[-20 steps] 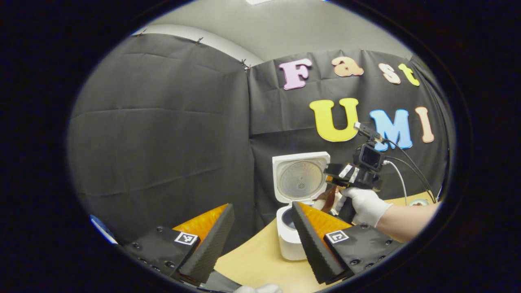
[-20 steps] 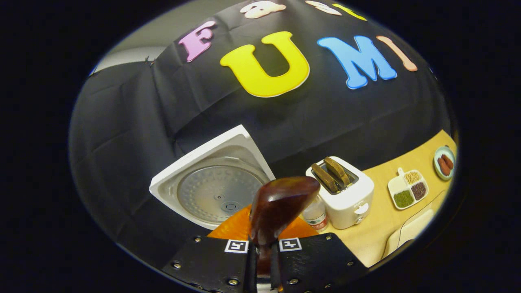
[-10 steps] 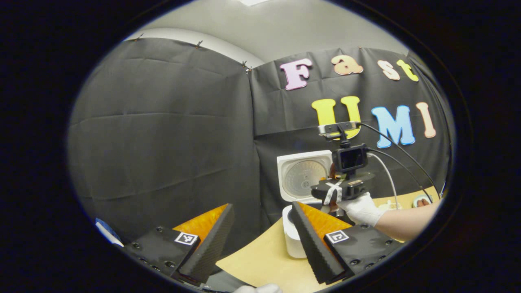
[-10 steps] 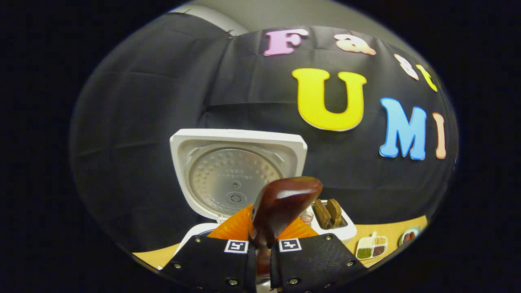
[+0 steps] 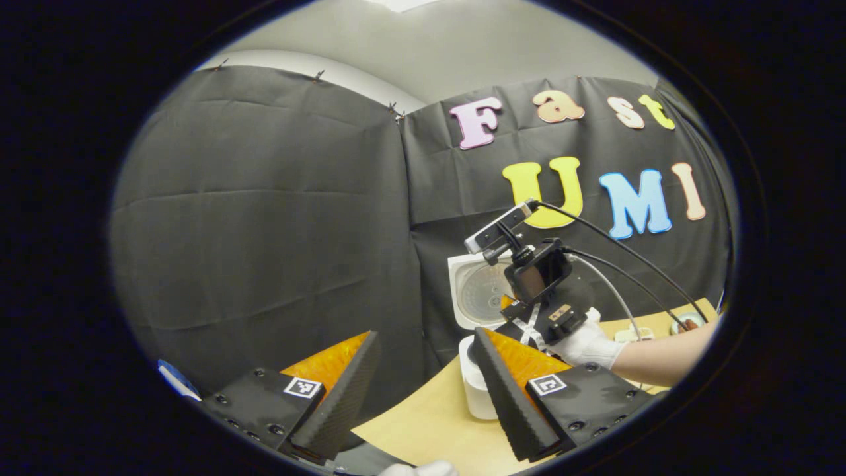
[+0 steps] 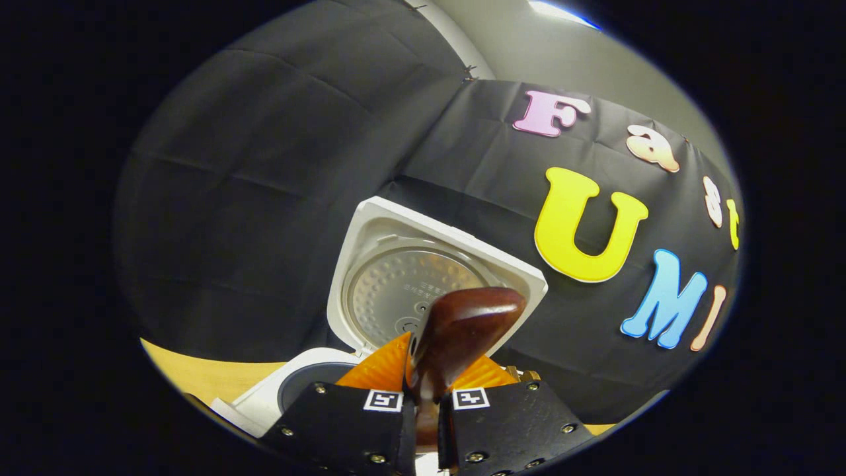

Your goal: Close the left gripper, press the button to open the rice cooker; take a wooden spoon from the chopstick holder with the right hand, scoop a spoonful of rice and pour it into the rice cooker, then put the wooden spoon back into the chopstick holder.

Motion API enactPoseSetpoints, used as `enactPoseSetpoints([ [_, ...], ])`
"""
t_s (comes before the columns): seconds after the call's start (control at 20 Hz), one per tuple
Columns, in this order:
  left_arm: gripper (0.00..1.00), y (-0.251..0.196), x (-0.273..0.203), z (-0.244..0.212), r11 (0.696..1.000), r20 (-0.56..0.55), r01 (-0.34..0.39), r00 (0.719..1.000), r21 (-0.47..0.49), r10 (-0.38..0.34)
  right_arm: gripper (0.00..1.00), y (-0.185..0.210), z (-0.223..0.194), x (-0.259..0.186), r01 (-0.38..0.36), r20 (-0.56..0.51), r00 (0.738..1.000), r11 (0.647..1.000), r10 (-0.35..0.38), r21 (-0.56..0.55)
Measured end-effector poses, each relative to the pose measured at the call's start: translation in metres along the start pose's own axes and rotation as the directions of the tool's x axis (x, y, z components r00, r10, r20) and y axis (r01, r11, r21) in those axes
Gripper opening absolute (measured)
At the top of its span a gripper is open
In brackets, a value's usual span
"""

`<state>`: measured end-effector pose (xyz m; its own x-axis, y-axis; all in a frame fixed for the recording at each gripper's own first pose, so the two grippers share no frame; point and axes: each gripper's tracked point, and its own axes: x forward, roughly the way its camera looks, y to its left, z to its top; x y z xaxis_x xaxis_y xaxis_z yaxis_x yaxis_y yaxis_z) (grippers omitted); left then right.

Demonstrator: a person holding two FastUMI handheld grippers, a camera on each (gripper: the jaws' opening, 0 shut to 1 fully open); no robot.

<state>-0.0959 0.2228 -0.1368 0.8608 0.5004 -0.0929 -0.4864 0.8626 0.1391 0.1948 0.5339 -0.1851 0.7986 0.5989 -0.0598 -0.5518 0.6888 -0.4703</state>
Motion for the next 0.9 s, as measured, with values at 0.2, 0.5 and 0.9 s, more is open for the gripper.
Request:
enactPoseSetpoints([
  [0.2, 1.0, -0.001, 0.001, 0.0, 1.0, -0.002, 0.013, 1.0, -0.002, -0.013, 0.13, -0.012, -0.01, 0.001, -0.012, -0.081, 0.996, 0.975, 0.031, 0.22],
  [0.5, 1.0, -0.008, 0.004, 0.008, 1.0, 0.004, 0.029, 1.0, -0.001, -0.029, 0.13, -0.047, -0.013, -0.003, 0.023, -0.126, 0.986, 0.673, 0.105, 0.739],
  [0.9, 1.0, -0.033, 0.004, 0.02, 0.996, 0.028, 0.088, 0.996, 0.005, -0.088, 0.14, -0.125, -0.05, -0.039, 0.132, -0.17, 0.985, 0.629, 0.0, 0.766],
])
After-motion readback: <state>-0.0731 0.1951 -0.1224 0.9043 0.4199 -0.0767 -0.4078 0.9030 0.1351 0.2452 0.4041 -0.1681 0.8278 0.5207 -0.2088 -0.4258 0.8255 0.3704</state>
